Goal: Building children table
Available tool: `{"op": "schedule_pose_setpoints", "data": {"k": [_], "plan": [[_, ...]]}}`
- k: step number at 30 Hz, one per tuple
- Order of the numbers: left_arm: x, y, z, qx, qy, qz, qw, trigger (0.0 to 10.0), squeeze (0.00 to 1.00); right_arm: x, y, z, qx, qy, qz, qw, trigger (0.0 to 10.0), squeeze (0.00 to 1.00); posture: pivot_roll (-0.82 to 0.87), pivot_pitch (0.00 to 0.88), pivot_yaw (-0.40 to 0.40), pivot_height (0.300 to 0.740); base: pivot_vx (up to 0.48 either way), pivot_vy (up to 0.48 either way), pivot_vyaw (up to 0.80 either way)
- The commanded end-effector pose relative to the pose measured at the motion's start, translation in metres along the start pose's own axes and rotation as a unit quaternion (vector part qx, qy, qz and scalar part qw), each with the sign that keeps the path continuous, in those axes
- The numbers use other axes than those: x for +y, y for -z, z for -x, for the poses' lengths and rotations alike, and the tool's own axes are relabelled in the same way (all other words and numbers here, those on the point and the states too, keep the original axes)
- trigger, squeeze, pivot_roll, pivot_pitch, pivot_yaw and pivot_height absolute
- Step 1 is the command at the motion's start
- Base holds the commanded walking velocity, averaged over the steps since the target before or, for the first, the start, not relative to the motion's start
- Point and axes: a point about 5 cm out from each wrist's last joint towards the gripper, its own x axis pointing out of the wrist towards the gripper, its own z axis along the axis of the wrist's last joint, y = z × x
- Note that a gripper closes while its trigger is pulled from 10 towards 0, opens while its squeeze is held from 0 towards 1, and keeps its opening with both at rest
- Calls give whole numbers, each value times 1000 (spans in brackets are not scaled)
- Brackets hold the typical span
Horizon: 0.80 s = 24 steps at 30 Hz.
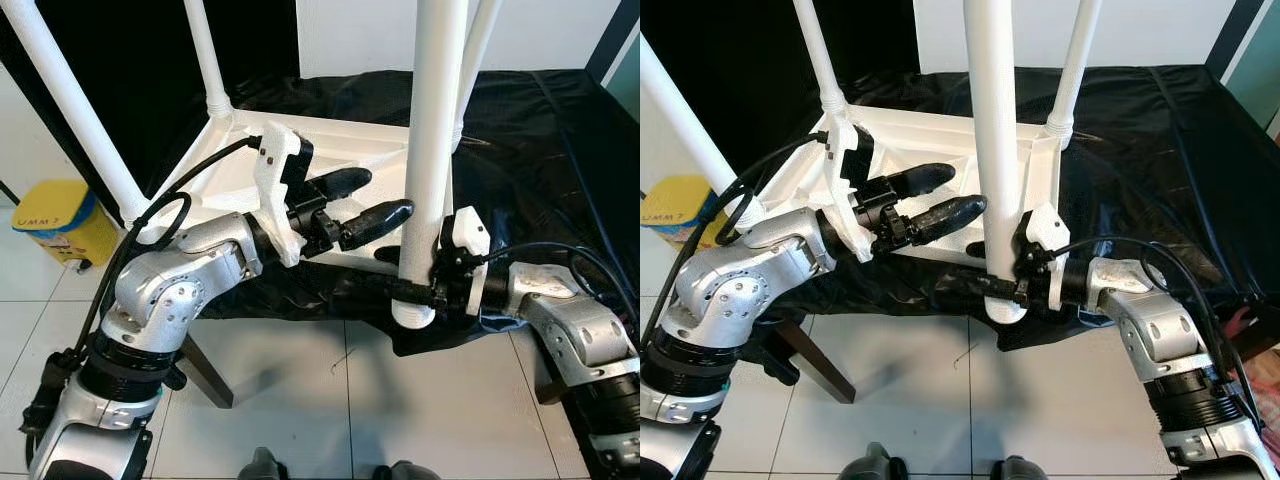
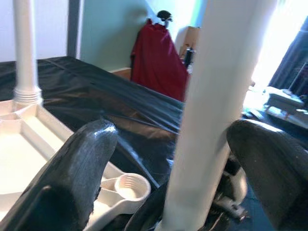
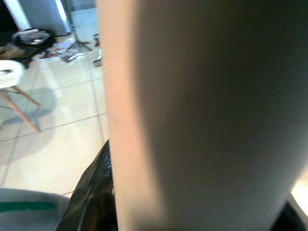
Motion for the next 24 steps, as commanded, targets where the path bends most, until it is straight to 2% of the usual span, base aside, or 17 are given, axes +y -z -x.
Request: {"op": "schedule_pose_setpoints", "data": {"k": [1, 9, 13, 22, 23, 24], "plan": [[-33, -6, 4, 5, 290, -11, 957, 10000, 0, 6, -1, -4, -4, -21, -1, 1000, 10000, 0, -2, 8, -1, 740, 0, 0, 0], [-36, -2, 2, 10, 295, -6, 955, 10000, 0, 11, 4, -18, -14, -30, -21, 999, 10000, 0, -2, 21, 1, 740, 0, 0, 0], [-29, -3, -6, 3, 265, -2, 964, 10000, 0, 16, 7, -26, -13, -44, -30, 998, 10000, 0, -4, 30, 4, 740, 0, 0, 0], [-22, -8, -14, -5, 245, 2, 970, 10000, 0, 24, 12, -31, 0, -66, -33, 997, 10000, 0, -11, 44, 12, 740, 0, 0, 0], [-19, -9, -15, -9, 237, 8, 971, 0, 0, 25, 13, -30, 4, -68, -35, 997, 10000, 0, -14, 48, 13, 740, 0, 0, 0], [-19, -9, -15, -9, 237, 8, 971, 0, 0, 25, 13, -30, 4, -68, -35, 997, 10000, 0, -14, 48, 13, 740, 0, 0, 0]]}}
